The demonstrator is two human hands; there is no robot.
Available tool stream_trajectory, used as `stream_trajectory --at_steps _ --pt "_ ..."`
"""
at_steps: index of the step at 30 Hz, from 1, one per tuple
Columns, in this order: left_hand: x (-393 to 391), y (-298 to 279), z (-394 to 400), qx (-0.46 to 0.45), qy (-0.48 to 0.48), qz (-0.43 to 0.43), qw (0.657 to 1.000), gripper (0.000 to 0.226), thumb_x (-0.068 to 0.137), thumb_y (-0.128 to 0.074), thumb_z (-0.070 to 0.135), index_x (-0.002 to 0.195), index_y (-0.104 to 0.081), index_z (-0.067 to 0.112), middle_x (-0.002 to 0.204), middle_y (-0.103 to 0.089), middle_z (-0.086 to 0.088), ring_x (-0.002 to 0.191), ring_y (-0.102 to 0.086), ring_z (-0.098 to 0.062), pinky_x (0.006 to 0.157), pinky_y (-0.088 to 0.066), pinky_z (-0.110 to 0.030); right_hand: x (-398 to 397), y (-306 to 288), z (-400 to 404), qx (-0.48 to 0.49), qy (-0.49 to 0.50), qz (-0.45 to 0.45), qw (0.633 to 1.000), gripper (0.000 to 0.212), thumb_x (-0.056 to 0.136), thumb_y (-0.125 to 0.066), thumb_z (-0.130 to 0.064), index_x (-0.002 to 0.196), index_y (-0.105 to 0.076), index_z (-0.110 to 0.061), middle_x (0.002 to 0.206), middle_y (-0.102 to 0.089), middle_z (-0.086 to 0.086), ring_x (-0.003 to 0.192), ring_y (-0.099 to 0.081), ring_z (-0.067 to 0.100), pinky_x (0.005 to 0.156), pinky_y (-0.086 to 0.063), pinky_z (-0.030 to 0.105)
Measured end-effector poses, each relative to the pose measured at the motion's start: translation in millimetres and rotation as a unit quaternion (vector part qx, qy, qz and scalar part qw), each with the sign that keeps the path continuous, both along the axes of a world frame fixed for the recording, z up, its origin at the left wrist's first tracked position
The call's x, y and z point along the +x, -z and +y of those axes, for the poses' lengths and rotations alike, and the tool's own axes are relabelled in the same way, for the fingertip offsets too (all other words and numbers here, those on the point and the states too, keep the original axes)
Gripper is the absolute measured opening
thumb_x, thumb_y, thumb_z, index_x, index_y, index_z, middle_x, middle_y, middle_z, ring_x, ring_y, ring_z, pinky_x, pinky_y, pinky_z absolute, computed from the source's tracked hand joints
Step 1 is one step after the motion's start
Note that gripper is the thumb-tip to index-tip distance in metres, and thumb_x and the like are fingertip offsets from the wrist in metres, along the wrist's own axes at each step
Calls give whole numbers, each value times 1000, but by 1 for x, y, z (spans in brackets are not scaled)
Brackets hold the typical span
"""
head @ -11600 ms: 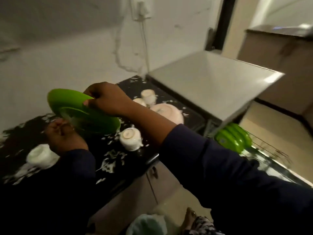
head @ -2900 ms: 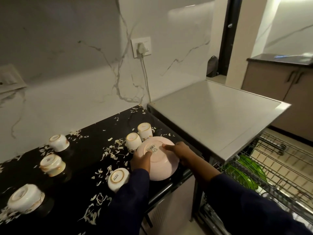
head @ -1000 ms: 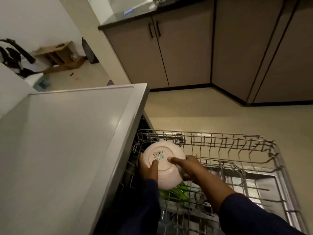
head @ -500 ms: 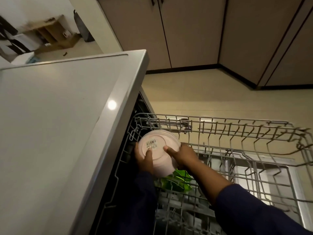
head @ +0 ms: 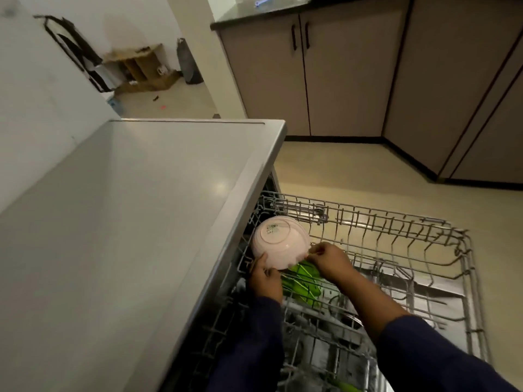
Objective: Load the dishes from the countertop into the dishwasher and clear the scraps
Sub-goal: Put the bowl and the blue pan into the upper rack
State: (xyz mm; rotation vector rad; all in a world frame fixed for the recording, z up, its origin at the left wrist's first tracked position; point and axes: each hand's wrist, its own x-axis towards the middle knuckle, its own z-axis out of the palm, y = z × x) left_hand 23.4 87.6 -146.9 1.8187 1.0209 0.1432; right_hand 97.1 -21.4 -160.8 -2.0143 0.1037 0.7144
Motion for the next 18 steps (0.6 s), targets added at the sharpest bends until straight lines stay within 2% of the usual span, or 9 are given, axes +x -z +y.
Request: stream_trajectory --at_steps 2,5,9,11,12,14,18 --pt "-23 -28 -15 12 35 -9 999 38 88 -47 1 125 -54 11 136 -49 -11 124 -47 -26 100 -38 -29 -22 -29 -5 53 27 -18 998 2 88 -60 -18 86 -61 -17 100 -67 10 93 -62 27 85 -50 44" --pt "-60 -74 -32 27 77 -52 995 40 88 -46 2 125 -54 13 136 -50 -6 124 -47 -19 102 -36 -24 -64 -85 -4 134 49 -33 989 14 89 -57 -12 79 -64 -20 90 -69 7 83 -65 19 82 -52 42" --pt "-113 -139 -31 73 74 -113 988 43 85 -47 3 124 -56 20 129 -55 3 120 -51 -12 102 -40 -22 -118 -157 14 188 -30 -53 980 21 90 -54 -6 77 -67 -16 80 -69 11 81 -66 28 76 -54 43" --pt "-144 -171 -18 102 67 -138 983 43 85 -49 2 124 -56 18 126 -56 3 118 -52 -11 98 -38 -14 -140 -188 33 194 -73 -75 975 20 89 -54 -5 78 -69 -14 81 -69 16 79 -66 32 72 -54 44" --pt "-167 -187 -5 123 62 -147 980 43 85 -51 3 125 -54 17 128 -55 3 119 -50 -10 99 -37 -13 -156 -206 47 201 -98 -80 971 18 89 -54 -5 83 -69 -12 83 -69 15 78 -65 29 68 -53 41" --pt "-219 -215 23 156 40 -159 974 43 87 -52 6 129 -51 15 133 -52 0 123 -47 -12 105 -36 -22 -195 -242 78 234 -143 -71 959 15 91 -53 -6 88 -66 -11 87 -67 10 79 -64 21 66 -49 30" --pt "-348 -251 83 175 -63 -176 967 44 87 -52 4 130 -49 11 134 -51 -7 124 -48 -18 106 -38 -31 -299 -292 136 292 -215 -58 930 11 91 -54 -7 90 -64 -12 86 -65 6 77 -62 18 69 -47 28"
